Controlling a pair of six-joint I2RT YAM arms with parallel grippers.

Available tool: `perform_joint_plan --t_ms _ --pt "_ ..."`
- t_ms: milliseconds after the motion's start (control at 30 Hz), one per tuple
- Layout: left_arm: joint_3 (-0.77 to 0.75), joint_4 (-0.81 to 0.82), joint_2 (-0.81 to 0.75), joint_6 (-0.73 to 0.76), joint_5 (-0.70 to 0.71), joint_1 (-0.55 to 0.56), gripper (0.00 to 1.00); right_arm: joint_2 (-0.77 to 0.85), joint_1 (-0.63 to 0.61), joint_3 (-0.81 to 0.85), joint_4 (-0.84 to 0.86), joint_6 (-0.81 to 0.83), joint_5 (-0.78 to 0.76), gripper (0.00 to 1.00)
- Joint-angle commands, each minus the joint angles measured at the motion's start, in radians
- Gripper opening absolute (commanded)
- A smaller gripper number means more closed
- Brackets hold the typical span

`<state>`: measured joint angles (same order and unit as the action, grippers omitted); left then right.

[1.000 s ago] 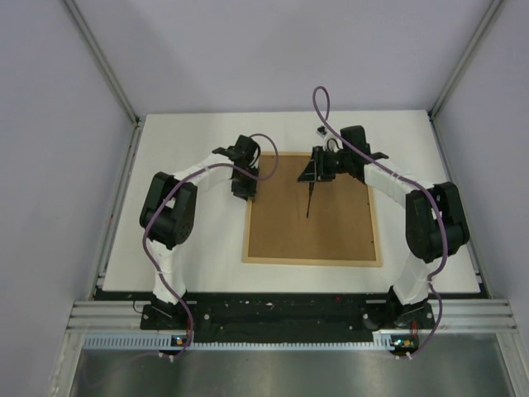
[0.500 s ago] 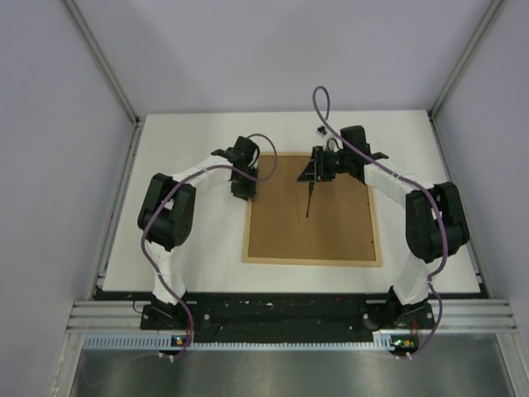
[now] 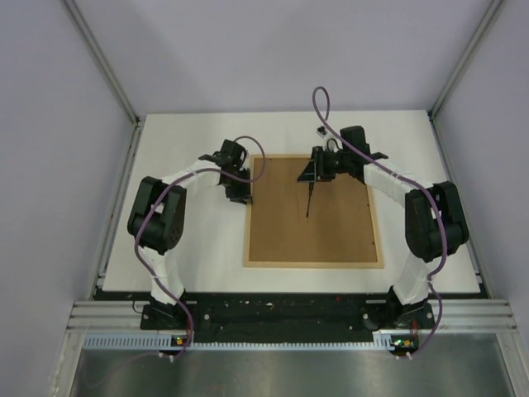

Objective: Take the photo out of the frame
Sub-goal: Adjust the photo frame at the center of the board.

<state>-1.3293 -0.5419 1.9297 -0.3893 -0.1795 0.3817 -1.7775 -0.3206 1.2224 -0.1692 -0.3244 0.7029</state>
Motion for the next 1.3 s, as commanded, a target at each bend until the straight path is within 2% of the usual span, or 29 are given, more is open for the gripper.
perform_joint_plan --t_ms 0,333,400,433,500,733,867,1100,1267 --pt "0.031 0.12 -0.09 -0.056 -0.153 -0.05 0.0 -0.026 -0.006 0.003 0.037 0.01 0.0 0.0" --pt "0.088 0.223 -0.104 -0.094 -0.319 -0.095 0.0 -0.048 -0.008 0.012 0.037 0.004 -0.002 0.0" --pt "0.064 0.205 -0.103 -0.091 -0.302 -0.095 0.2 -0.046 -0.008 0.017 0.036 -0.001 -0.013 0.0" --pt "0.045 0.192 -0.1 -0.086 -0.296 -0.098 0.25 -0.048 -0.006 0.02 0.033 -0.001 -0.017 0.0" --pt "0.006 0.171 -0.087 -0.083 -0.298 -0.11 0.28 -0.056 -0.003 0.038 0.034 -0.014 -0.026 0.0" --pt "-0.184 0.071 0.0 -0.042 -0.273 -0.147 0.3 -0.125 0.029 0.143 0.034 -0.16 -0.086 0.0" --pt "-0.235 0.048 0.087 -0.023 -0.244 -0.145 0.3 -0.172 0.032 0.212 0.042 -0.258 -0.132 0.0" --pt "-0.232 0.057 0.166 -0.016 -0.274 -0.145 0.3 -0.207 0.032 0.233 0.103 -0.38 -0.227 0.0" --pt "-0.203 0.074 0.175 -0.023 -0.308 -0.141 0.29 -0.227 0.034 0.25 0.119 -0.407 -0.23 0.0"
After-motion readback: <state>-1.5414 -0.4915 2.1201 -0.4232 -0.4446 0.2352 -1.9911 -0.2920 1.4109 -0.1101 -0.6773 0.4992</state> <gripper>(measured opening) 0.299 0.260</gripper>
